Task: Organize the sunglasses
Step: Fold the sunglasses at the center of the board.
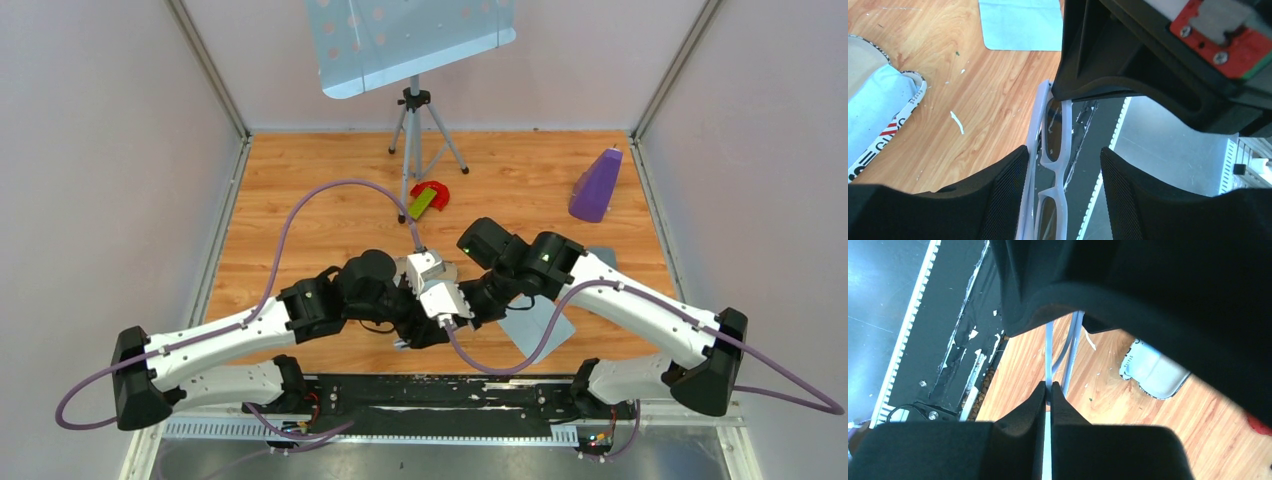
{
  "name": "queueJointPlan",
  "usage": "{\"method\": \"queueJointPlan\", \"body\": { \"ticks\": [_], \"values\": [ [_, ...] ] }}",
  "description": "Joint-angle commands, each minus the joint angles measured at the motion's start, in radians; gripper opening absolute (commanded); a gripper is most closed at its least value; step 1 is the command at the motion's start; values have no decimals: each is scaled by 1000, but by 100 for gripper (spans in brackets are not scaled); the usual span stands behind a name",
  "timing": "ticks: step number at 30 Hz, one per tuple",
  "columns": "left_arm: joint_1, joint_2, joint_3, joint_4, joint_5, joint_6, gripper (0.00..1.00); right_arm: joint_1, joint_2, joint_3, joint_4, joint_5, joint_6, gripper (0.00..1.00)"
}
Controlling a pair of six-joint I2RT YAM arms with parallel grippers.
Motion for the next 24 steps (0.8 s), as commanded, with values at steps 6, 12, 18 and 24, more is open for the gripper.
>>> {"method": "queueJointPlan", "body": {
  "ticks": [6, 12, 18, 24],
  "values": [
    [-16, -134, -34, 8, -146, 74, 59, -58, -10, -39, 50, -95, 74, 0],
    [-15, -316, -36, -74, -340, 262, 61, -102, 18, -79, 11, -180, 88, 0],
    [-75, -257, 40, -227, -350, 410, 56, -231, 175, 12, -93, -371, 86, 0],
    [-275, -236, 46, -232, -590, 613, 63, -304, 402, 147, -335, -580, 26, 0]
  ]
}}
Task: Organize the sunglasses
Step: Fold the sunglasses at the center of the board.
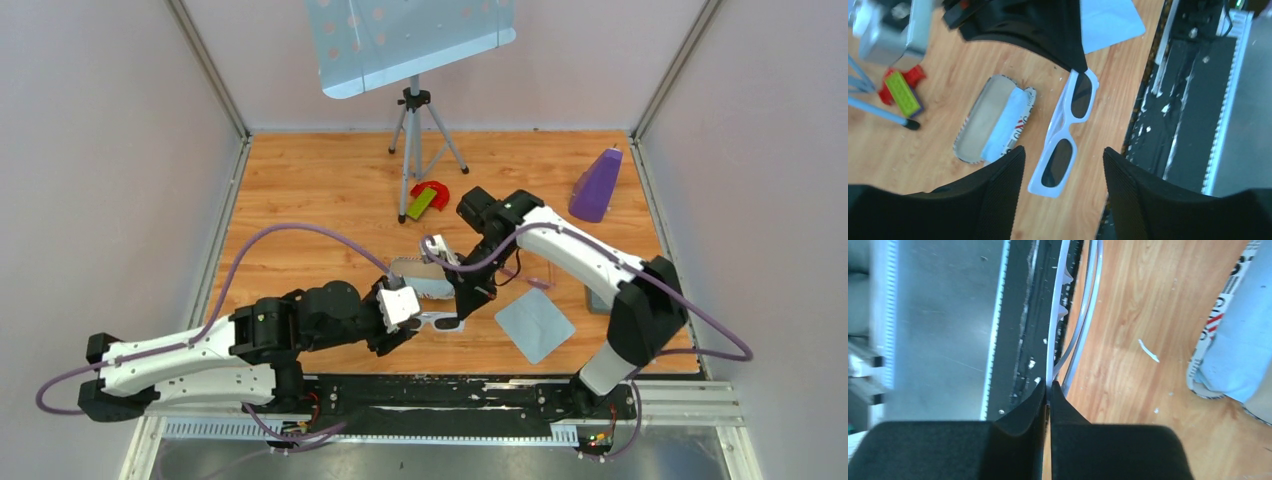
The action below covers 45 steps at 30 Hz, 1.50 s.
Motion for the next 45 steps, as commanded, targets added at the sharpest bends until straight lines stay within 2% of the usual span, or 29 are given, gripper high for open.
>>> {"method": "queueJointPlan", "body": {
  "ticks": [1, 5, 8, 15, 22, 42, 45],
  "values": [
    [-110, 27, 25, -35, -178, 200, 65, -40, 127, 89, -247, -227, -72, 0],
    [-189, 108, 36, -60, -268, 303, 69, -57, 197, 121, -354, -287, -126, 0],
    [-221, 150, 30, -73, -275, 356, 69, -62, 215, 132, -389, -307, -142, 0],
    [-222, 179, 41, -60, -218, 336, 71, -70, 241, 130, -407, -321, -128, 0],
    [-222, 230, 14, -71, -231, 316, 73, -73, 257, 140, -441, -348, -150, 0],
    [-222, 224, 36, -96, -262, 316, 48, -79, 285, 141, -479, -400, -163, 0],
    [-222, 222, 37, -102, -273, 319, 47, -79, 285, 137, -479, -408, -163, 0]
  ]
}}
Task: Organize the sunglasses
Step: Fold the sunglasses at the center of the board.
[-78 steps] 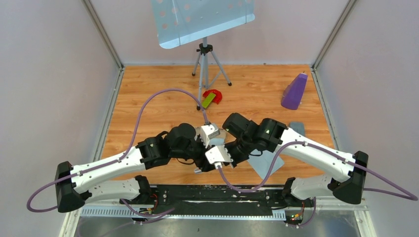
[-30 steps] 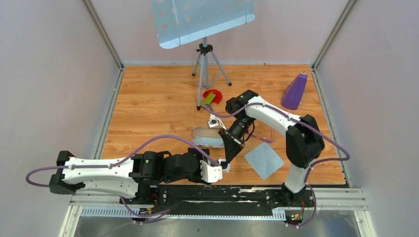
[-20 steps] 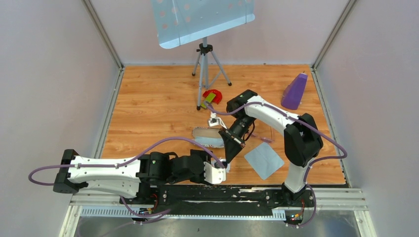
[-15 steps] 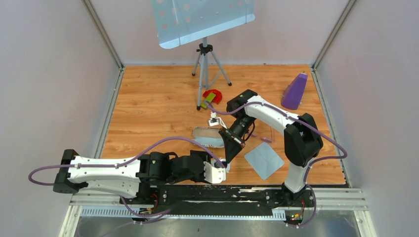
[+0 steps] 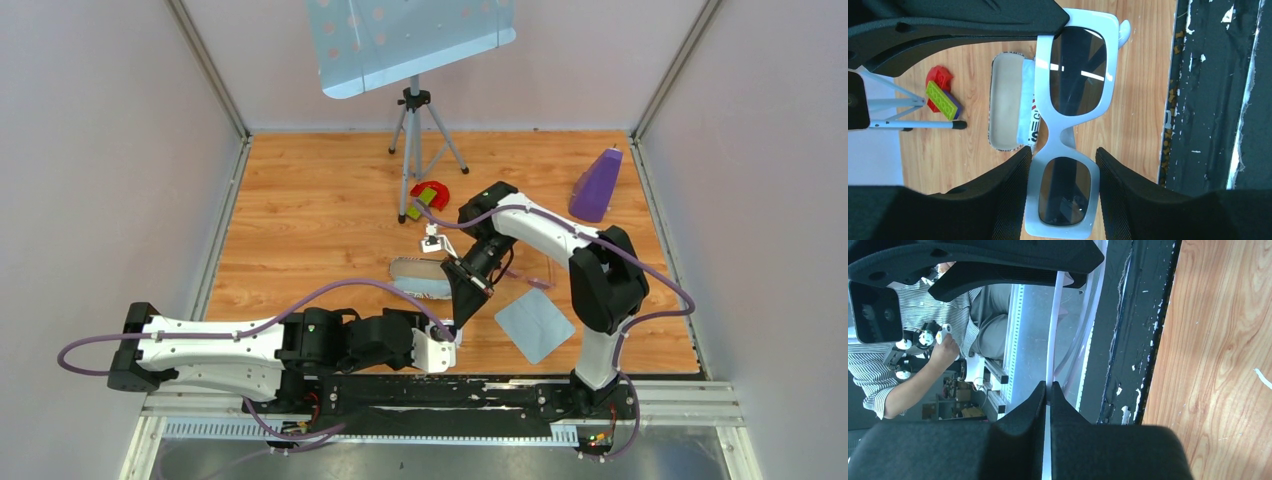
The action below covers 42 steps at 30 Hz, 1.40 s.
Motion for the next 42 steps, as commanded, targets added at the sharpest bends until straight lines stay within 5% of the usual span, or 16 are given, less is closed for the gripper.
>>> {"method": "queueJointPlan", "body": {
  "ticks": [1, 4, 10, 17, 22, 27, 34, 42],
  "values": [
    [-5, -9, 22, -15, -34, 2, 49, -12, 11, 17, -63, -57, -40, 0],
    [-5, -11, 22, -24, -55, 0, 59, -12, 12, 15, -64, -61, -37, 0],
    [-5, -14, 26, -37, -79, 18, 63, -12, 21, 16, -64, -64, -34, 0],
    [-5, -6, 37, -47, -73, 24, 48, -12, 30, 17, -64, -77, -34, 0],
    [-5, -19, 35, -42, -74, 16, 45, -14, 31, 25, -64, -93, -31, 10],
    [-5, -54, 21, -46, -75, -6, 43, -36, -1, 58, -63, -61, -13, 32],
    [-5, -98, -8, -71, -70, -59, 42, -141, -22, 175, -61, -10, 7, 41],
    [-5, -130, -37, -82, -62, -86, 41, -227, 52, 126, 450, 253, 310, 41]
  ]
}}
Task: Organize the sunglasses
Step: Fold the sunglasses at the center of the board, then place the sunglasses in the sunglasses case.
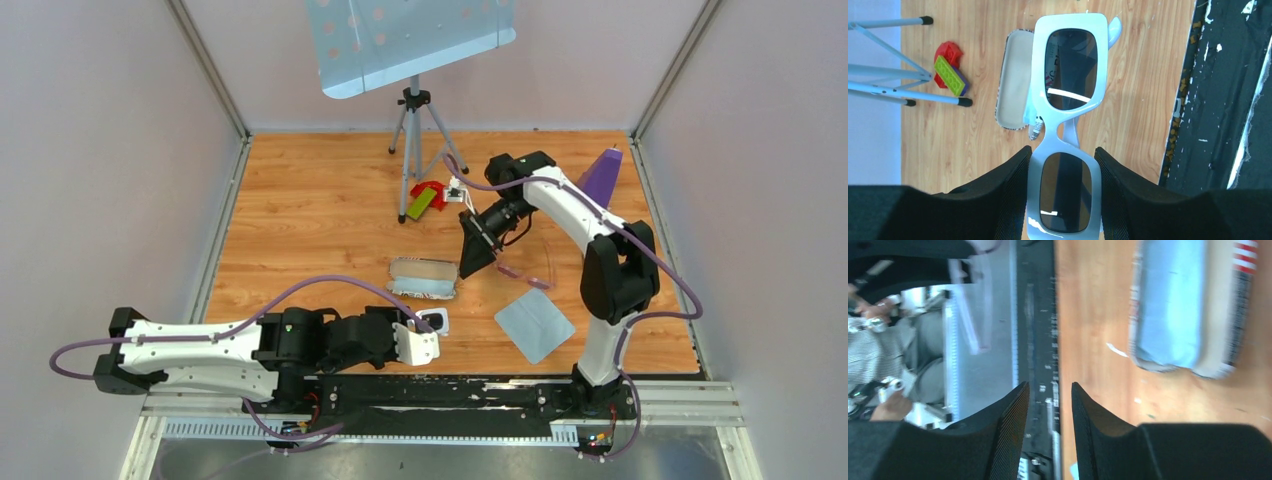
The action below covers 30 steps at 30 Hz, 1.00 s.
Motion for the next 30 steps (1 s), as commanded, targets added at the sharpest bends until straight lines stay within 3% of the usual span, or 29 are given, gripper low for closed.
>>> {"method": "queueJointPlan", "body": {
  "ticks": [1, 6, 18, 30],
  "values": [
    [-1, -23, -21, -15, 4, -30, 41, -24, 57, -38, 355, 224, 176, 42],
    [0, -28, -26, -13, -2, -30, 41, -18, 153, -1, 519, 363, 167, 47],
    [184, -63, -98, 88, 163, -35, 41, -1, 275, 78, 496, 283, 56, 50],
    [336, 39, -69, 197, 294, -4, 40, 49, 323, 71, 464, 261, 5, 50]
  ]
}}
